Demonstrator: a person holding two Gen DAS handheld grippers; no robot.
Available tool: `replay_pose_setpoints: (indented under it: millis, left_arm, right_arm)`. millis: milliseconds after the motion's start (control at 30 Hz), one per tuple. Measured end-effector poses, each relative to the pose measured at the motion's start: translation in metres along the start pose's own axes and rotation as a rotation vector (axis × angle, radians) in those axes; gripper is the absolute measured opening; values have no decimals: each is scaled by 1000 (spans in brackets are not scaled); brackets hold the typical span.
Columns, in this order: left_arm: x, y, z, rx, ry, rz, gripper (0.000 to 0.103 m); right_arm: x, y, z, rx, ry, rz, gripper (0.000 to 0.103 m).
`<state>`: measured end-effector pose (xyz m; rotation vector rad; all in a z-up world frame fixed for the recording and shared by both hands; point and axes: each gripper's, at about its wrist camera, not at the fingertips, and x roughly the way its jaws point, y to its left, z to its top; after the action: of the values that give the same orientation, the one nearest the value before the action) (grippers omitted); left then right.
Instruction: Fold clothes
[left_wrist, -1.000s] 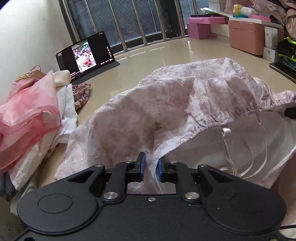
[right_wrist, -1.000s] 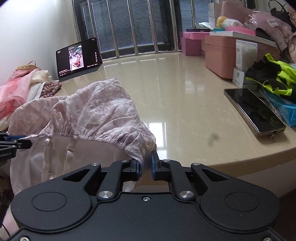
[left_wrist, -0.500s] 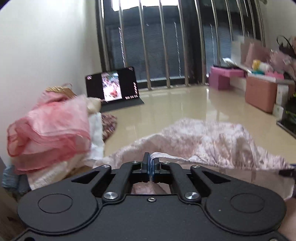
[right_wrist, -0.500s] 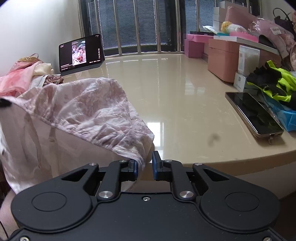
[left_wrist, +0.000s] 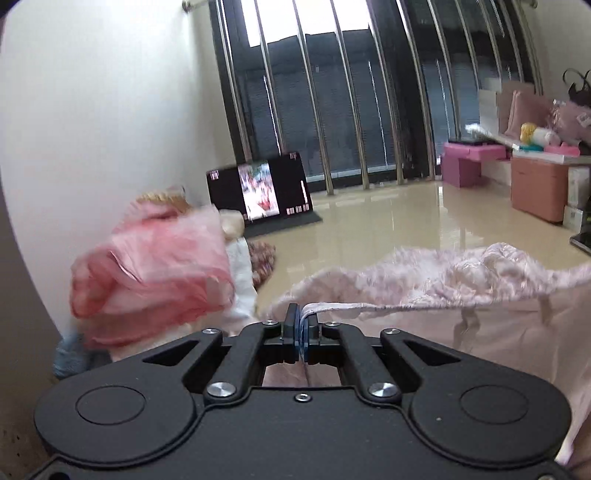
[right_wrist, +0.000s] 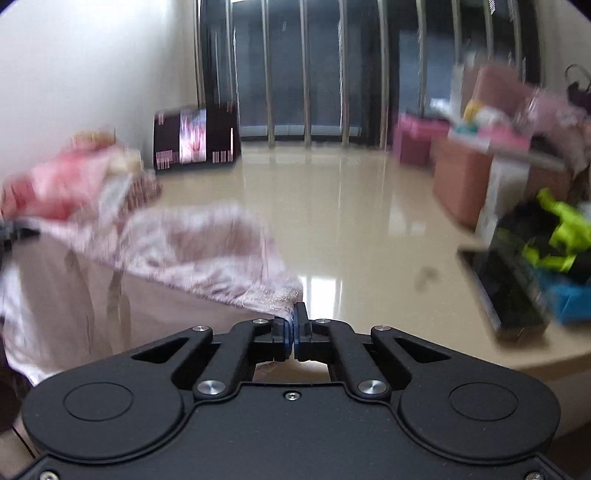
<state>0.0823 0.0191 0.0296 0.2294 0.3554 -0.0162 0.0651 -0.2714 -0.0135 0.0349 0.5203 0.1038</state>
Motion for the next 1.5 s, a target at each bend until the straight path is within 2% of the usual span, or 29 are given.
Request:
replay_pose_setpoints:
  millis: [100,233,367,467,567,633,733,833,933,967,1067,1133,1267,1300,1367,1500]
  left_arm:
    - [-21,0,18,62,-79,9,2]
    - [-22,0,46,98,-133,-3,2]
    - [31,7,97,175,-139,0,2]
    - [87,10,154,207,-112,27,2]
    - [125,10,217,238,-130,104,2]
    - [133,9,248,257,-174,159,2]
    - [119,4,245,251,-243,164,2]
    - [105,0,241,245,-313,169,2]
    - [91,-5,238,238,-383,174,2]
    - [92,-8,225,237,-367,166,2]
    - [112,-21,146,236,-190,111,3]
    - [125,-30,94,235,-72,74,3]
    - [150,-46,-6,225,152,8,3]
    - [150,-47,-19,216,172,9,3]
    - [145,-48,-37,205,184,14,3]
    - [140,-51,-54,191,191,15,3]
  right_arm:
    - [-31,-5,25,-2,-105,17,1]
    - [-44,-2,53,-42,-169,57,1]
    - [-17,-4,94,-70,-158,81,1]
    - [24,-12,147,-32,-110,93,1]
    - [56,-8,215,-68,-128,1,1]
    - [62,-6,268,-100,-192,-79,1]
    - [46,-4,325,-111,-318,-163,1]
    - [28,1,335,-156,-411,-213,1]
    - [31,3,300,-200,-428,-236,1]
    - [35,3,283,-212,-420,-238,1]
    - [63,-1,215,-221,-325,-245,1]
    - [83,-3,172,-222,-221,-236,1]
    - [129,-12,77,-141,38,-155,2]
    - [137,-13,57,-124,86,-143,2]
    - [138,-8,29,-119,112,-135,2]
    - [126,3,7,-101,87,-129,6]
